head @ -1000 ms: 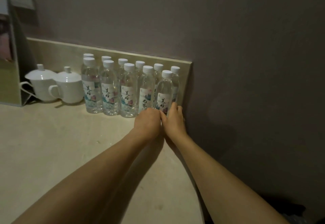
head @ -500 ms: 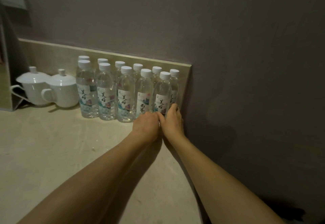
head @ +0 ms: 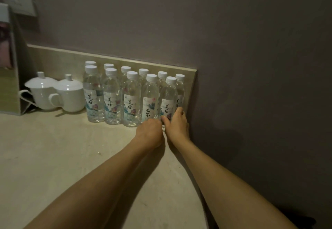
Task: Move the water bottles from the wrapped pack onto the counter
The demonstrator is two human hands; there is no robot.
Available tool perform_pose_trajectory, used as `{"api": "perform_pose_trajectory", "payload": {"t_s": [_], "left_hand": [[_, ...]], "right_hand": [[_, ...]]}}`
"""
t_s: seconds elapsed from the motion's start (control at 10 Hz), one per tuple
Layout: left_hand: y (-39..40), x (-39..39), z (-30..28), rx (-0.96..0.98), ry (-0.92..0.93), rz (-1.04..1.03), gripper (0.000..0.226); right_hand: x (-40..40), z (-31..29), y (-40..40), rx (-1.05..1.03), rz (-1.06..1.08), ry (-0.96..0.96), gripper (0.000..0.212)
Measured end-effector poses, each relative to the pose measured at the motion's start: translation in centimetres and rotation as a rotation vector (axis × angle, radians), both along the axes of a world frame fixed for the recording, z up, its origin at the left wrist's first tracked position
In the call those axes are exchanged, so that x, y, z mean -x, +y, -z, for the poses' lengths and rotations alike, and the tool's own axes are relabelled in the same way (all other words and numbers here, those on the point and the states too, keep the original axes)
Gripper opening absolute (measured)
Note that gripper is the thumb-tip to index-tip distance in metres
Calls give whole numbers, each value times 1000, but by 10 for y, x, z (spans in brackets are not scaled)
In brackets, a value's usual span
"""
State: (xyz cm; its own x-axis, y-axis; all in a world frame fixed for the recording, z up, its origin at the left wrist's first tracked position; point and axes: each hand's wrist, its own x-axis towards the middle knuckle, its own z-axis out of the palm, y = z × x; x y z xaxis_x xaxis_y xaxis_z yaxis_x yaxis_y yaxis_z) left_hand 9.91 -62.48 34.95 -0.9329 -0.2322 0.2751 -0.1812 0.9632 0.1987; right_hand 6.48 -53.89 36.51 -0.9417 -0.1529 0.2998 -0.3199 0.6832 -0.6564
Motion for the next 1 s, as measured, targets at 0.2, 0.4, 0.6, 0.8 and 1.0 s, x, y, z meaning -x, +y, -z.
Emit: {"api": "perform_pose_trajectory", "payload": {"t_s": [0.2, 0.4, 0.6, 0.8, 1.0], "left_hand": [[3, -6, -3, -64, 5, 6, 26], [7, -17, -4, -174, 13, -19, 22], [-4, -41, -10, -269, 93, -51, 28], [-22, -62, -26, -358, 112, -73, 34], [-46, -89, -48, -359, 287, -10, 32]], "right_hand": [[-1, -3, 0, -18, -18, -9, 56], [0, -6, 0, 10, -54, -50, 56], [-10, -6, 2, 29, -56, -96, 64], [-40, -13, 4, 11, 5, -69, 62], [-69, -36, -2, 58, 4, 32, 39]]}}
